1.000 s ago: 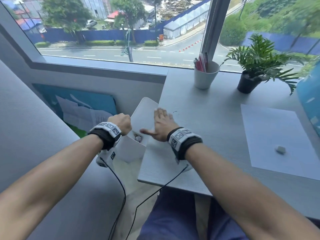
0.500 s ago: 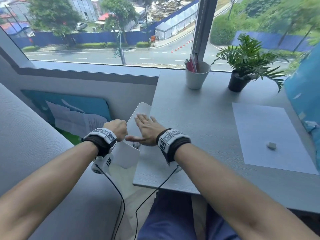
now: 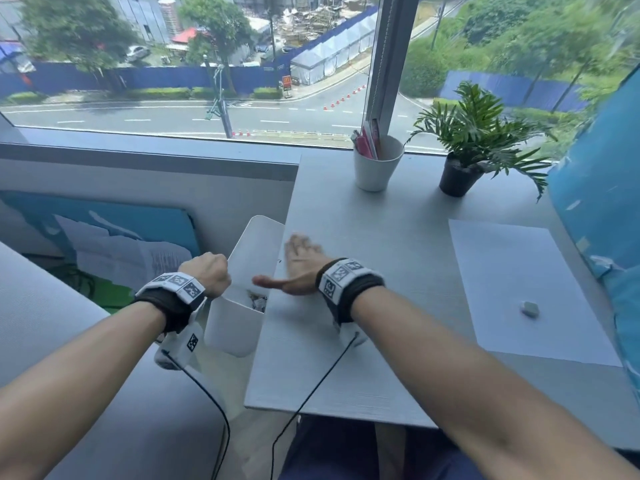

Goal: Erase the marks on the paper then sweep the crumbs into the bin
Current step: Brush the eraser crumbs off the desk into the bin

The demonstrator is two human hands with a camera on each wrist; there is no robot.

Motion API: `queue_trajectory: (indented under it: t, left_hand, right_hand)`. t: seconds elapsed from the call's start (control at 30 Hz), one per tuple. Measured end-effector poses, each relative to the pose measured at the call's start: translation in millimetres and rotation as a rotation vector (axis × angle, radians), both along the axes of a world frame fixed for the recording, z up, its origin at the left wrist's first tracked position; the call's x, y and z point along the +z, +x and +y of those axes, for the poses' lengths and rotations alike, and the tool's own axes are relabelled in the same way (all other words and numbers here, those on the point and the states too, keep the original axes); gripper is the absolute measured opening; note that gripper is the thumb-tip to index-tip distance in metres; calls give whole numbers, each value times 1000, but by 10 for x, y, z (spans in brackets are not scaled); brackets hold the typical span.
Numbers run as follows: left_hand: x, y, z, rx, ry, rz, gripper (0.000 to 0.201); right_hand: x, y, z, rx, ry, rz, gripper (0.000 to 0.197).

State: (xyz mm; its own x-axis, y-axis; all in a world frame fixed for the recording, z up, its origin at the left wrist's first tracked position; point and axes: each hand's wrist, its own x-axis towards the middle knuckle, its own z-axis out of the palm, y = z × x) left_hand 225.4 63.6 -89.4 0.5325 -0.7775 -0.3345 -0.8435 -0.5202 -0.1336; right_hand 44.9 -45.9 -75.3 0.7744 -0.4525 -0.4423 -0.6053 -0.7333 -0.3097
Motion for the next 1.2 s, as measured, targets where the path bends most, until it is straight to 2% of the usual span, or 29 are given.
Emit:
queue_trajectory:
  t: [0.07, 0.1, 0.2, 0.27, 0.33, 0.4, 0.47, 0.57, 0.63, 0.7, 0.8, 0.9, 0.97, 1.03, 1.1, 1.2]
  left_hand:
    - [2, 41, -23, -2, -3, -15, 25]
    - [2, 63, -25, -5, -9, -20, 25]
    - [4, 108, -3, -20, -13, -28, 21]
    - [18, 125, 17, -21, -16, -25, 20]
    - [30, 145, 32, -19, -21, -10, 22]
    - [39, 150, 40, -25, -26, -2, 20]
    - [37, 136, 33, -26, -24, -5, 20]
    - [42, 63, 37, -27, -4, -18, 23]
    - [41, 10, 55, -52, -5, -18, 22]
    - [37, -35, 102, -75, -16, -28, 23]
    - [59, -93, 179, -43, -41, -14, 25]
    - [104, -166, 242, -49, -54, 16, 21]
    - [114, -213, 288, -57, -59, 20, 15]
    - [113, -265, 341, -56, -55, 5, 15]
    - [120, -322, 372, -43, -44, -14, 22]
    - [135, -402, 405, -26, -39, -23, 28]
  right_hand:
    - [76, 171, 119, 141, 52, -75, 109]
    - [121, 192, 43, 140, 32, -118, 106]
    - [162, 44, -515, -97, -148, -121, 109]
    - [118, -193, -903, -284, -235, 22, 114]
    - [51, -344, -1019, -364, -213, 173, 120]
    - [9, -269, -850, -307, -176, 193, 126]
    - [-9, -26, -538, -140, -140, 113, 126]
    - [57, 358, 16, 188, -92, 36, 109]
    - [113, 439, 285, 281, -79, -8, 98]
    - [171, 366, 346, 242, -85, -92, 94]
    - [188, 21, 99, 68, -132, -129, 100]
    - [103, -443, -249, -191, -211, 20, 112]
    - [10, -652, -293, -291, -197, 135, 117]
    - [-49, -644, -118, -258, -184, 150, 122]
    - [-81, -445, 215, -114, -160, 82, 123]
    - [-26, -95, 740, 118, -37, 0, 113]
